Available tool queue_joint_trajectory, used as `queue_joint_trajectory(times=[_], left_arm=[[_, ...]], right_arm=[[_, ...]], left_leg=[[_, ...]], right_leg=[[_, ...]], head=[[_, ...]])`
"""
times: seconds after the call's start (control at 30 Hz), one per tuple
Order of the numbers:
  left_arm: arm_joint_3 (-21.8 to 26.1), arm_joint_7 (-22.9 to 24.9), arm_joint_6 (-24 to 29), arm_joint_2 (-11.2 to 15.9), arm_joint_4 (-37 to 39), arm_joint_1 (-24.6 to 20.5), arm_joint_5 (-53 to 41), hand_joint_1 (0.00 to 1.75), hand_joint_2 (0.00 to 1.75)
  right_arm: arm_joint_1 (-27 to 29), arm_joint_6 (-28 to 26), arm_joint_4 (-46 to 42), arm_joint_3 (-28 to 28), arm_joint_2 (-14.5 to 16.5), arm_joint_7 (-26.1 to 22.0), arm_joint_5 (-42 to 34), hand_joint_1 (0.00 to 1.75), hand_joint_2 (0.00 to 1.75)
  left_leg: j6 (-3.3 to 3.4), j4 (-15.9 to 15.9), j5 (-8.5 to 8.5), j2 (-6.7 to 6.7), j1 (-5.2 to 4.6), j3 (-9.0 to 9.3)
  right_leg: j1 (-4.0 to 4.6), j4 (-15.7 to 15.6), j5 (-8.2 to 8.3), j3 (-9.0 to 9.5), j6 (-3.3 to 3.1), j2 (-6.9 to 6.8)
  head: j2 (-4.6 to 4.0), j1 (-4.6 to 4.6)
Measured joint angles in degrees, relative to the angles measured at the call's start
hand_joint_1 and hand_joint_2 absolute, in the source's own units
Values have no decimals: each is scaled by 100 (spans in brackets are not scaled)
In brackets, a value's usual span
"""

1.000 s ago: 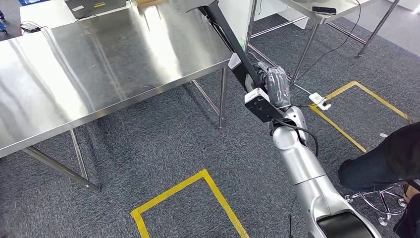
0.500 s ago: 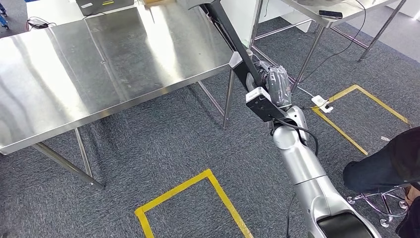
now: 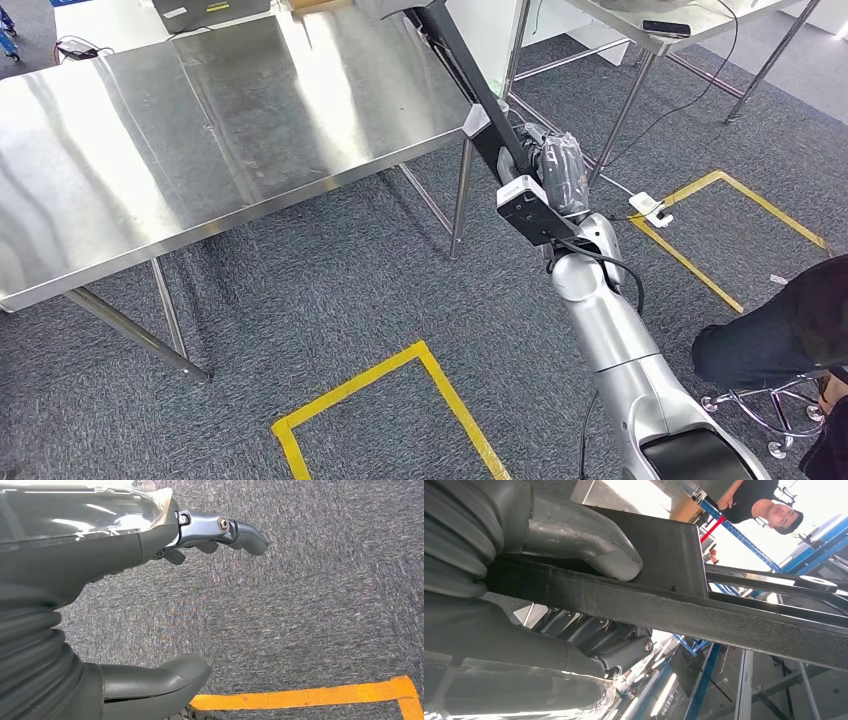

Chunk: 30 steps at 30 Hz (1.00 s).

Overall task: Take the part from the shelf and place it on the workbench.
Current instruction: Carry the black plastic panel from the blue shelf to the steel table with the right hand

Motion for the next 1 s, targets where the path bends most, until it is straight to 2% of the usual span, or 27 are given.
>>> queue_joint_trajectory(times=[0.23, 0.3, 0.37, 0.4, 0.43, 0.5, 0.53, 0.57, 0.6, 0.67, 0.7, 0.73, 0.83, 0.9, 0.93, 1.0], left_arm=[[2, -13, -15, 0, 0, 1, -19, 0, 175], [2, -17, -18, 9, 0, 1, -34, 0, 175], [2, -26, -17, 10, -1, 5, -44, 0, 175], [3, -30, -17, 4, -2, 6, -46, 0, 175], [3, -33, -17, 0, -2, 7, -47, 0, 175], [8, -37, -17, -4, -2, 10, -45, 0, 175], [11, -38, -17, -6, -2, 18, -43, 0, 175], [16, -39, -17, -8, -2, 28, -42, 0, 175], [22, -39, -18, -9, -2, 38, -41, 0, 175], [39, -39, -24, -2, -3, 48, -43, 0, 175], [49, -37, -27, 9, -4, 47, -45, 0, 175], [58, -36, -31, 18, -5, 45, -47, 0, 175], [73, -23, -34, 26, -7, 52, -50, 0, 175], [81, -19, -34, 23, -8, 55, -49, 0, 175], [89, -21, -33, 23, -9, 54, -48, 0, 175], [104, -25, -33, 19, -9, 59, -45, 0, 175]], right_arm=[[2, -1, -22, -4, -25, 1, -1, 175, 175], [5, -2, -67, -8, -32, 11, -2, 175, 175], [6, -2, -142, -18, -51, 31, -6, 175, 175], [-4, -2, -174, -24, -64, 39, -9, 175, 175], [-11, -3, -194, -31, -81, 55, -3, 175, 175], [4, -14, -205, -37, -104, 128, 65, 175, 175], [39, -22, -207, -38, -110, 186, 129, 175, 175], [74, -27, -206, -37, -113, 245, 197, 175, 175], [95, -26, -205, -34, -113, 302, 259, 175, 175], [72, 5, -202, -33, -114, 407, 342, 175, 175], [39, 32, -197, -34, -115, 450, 370, 175, 175], [6, 68, -189, -36, -118, 490, 387, 175, 175], [-55, 167, -158, -46, -140, 552, 420, 175, 175], [-94, 207, -144, -47, -150, 558, 432, 175, 175], [-120, 221, -139, -45, -153, 558, 434, 175, 175], [-157, 241, -122, -42, -154, 557, 436, 175, 175]], left_leg=[[1, 2, -1, 0, 0, -3], [62, 0, -15, 2, -11, -4], [149, -119, 21, 10, 25, 73], [179, -191, 51, 17, 50, 123], [196, -245, 72, 24, 71, 164], [212, -252, 63, 30, 71, 178], [203, -244, 50, 26, 72, 180], [184, -230, 34, 21, 78, 180], [153, -199, 8, 15, 90, 181], [56, -81, -87, 2, 121, 166], [1, 2, -152, -3, 123, 146], [-43, 67, -208, -8, 118, 125], [-105, 126, -303, -9, 129, 110], [-148, 298, -388, 19, 161, 38], [-172, 559, -485, 36, 170, -105], [-192, 1338, -718, 58, 169, -584]], right_leg=[[-1, -2, 1, 1, 1, 0], [-53, -46, 18, 15, 54, -2], [-66, -26, 2, -3, 108, -5], [-40, 121, -71, -76, 97, -4], [-30, 403, -194, -221, 65, -3], [-31, 1176, -488, -629, 17, 0], [-37, 1464, -568, -791, 26, -1], [-47, 1557, -565, -853, 62, -2], [-68, 1413, -473, -792, 121, -4], [-120, 710, -194, -435, 247, -8], [-131, 415, -110, -273, 261, -3], [-132, 265, -86, -178, 227, 2], [-101, 289, -167, -146, 31, 22], [-99, 295, -215, -98, -53, 34], [-94, 295, -244, -57, -94, 38], [-55, 295, -317, 20, -162, 37]], head=[[0, 0], [0, -6], [0, 1], [0, 11], [0, 26], [0, 39], [0, 42], [0, 42], [0, 41], [0, 42], [0, 47], [0, 43], [0, 16], [0, 9], [0, 5], [0, -1]])
